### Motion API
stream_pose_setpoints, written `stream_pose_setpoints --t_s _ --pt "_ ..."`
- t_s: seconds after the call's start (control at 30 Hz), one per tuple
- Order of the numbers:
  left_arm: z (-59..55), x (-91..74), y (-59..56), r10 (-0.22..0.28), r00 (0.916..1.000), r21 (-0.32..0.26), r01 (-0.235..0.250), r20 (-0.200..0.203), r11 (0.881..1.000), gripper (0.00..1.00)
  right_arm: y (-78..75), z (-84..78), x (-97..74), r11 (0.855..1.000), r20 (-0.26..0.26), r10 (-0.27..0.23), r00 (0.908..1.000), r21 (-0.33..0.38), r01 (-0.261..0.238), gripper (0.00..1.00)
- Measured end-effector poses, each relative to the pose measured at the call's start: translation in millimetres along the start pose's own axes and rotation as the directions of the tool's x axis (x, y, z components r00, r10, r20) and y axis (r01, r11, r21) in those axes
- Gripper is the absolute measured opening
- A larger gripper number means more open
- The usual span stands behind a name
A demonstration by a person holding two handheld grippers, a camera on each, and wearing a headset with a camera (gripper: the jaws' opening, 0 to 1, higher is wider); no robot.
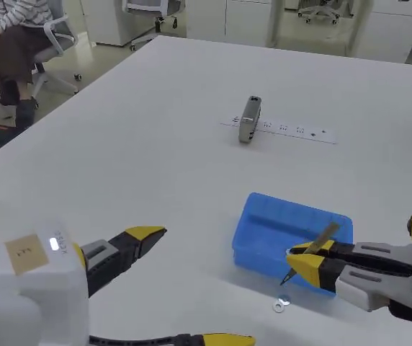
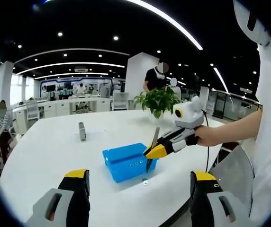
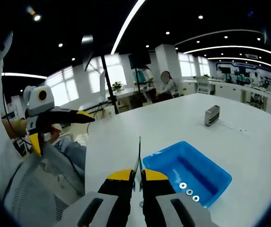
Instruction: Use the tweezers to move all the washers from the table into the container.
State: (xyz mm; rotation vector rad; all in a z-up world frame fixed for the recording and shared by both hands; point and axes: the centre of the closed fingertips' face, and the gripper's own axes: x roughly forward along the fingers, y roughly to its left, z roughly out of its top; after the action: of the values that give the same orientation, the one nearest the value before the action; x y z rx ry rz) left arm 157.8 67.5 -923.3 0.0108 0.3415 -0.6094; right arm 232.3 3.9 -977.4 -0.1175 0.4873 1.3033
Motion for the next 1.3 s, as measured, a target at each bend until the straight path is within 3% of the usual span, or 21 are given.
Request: stream_pose_setpoints --t_s 0.47,0.93,1.3 --pt "-1.5 0.0 0.7 0.001 1.0000 -0.001 -0.001 -0.005 1.000 0.89 -9.6 -35.7 12.4 0.999 -0.078 0.008 0.9969 0.040 -0.005 0.04" --pt "-3.6 -0.9 4.1 0.013 0.9999 -0.006 -0.013 -0.010 1.000 0.89 -11.0 -47.1 21.9 0.999 -0.111 0.012 0.9937 0.040 -0.008 0.04" --pt "-3.4 -0.2 4.6 0.014 0.9998 -0.006 -0.014 -0.010 1.000 0.89 -1.7 -52.5 25.7 0.995 -0.161 0.013 0.9868 -0.092 -0.029 0.04"
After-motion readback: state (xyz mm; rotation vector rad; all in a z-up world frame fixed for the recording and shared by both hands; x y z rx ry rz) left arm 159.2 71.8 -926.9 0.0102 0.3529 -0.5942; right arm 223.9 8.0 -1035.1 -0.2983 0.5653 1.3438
